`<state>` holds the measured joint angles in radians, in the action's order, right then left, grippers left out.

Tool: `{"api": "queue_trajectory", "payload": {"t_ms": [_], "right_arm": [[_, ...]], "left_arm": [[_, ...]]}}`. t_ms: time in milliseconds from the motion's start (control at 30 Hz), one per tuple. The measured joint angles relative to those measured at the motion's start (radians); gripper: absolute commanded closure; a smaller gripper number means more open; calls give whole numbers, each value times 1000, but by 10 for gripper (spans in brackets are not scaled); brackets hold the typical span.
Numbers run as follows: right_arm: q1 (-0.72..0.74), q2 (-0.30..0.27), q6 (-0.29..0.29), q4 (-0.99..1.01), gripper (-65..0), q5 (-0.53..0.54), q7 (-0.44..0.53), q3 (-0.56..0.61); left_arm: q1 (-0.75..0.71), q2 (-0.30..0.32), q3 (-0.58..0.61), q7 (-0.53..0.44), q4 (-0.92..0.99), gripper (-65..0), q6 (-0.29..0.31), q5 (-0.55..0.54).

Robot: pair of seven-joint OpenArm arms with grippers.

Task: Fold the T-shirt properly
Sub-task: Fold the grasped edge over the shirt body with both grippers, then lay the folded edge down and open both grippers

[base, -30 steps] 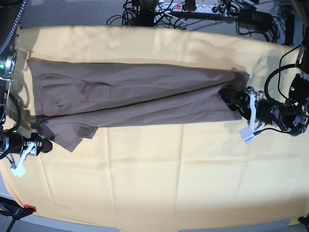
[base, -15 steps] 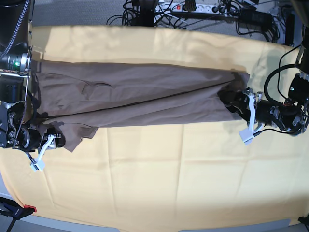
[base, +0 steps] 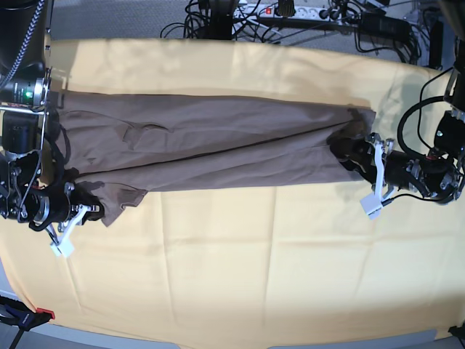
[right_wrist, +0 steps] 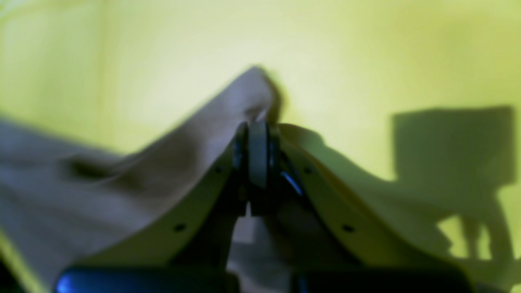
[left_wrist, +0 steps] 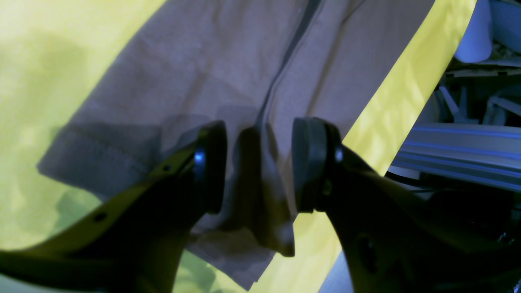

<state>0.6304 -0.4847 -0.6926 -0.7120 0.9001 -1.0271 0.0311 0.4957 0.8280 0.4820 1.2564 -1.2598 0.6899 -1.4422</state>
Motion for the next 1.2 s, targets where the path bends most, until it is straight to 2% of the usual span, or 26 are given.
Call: {"api": "queue_trajectory", "payload": {"t_ms": [167,300,467,667,867,967,1133,1200], "right_arm": [[37,-14,-1,-10,0,202,-174,0],[20,-37,-1,-25,0,292,-309,0],[27,-86,-4,-28,0,421,-373,0],[24,-150,-5,-29,0,552,-379,0],[11,-183,-5,-34,0,552,-377,0],[-50,-180,-4,-82,0,552,-375,0],[-195,-183,-5,-308,0,535,-378,5],[-246,-195,-5,-418,0,445,-374,5]], "left_arm": [[0,0,0,1,0,-284,0,2],[0,0,0,0,0,-284,0,0],[0,0,0,1,0,-284,0,0],[0,0,0,1,0,-284,0,0],[0,0,0,0,0,-284,0,0],[0,0,0,1,0,-284,0,-2],[0,0,0,1,1,-284,0,0],[0,0,0,0,0,-284,1,1]]}}
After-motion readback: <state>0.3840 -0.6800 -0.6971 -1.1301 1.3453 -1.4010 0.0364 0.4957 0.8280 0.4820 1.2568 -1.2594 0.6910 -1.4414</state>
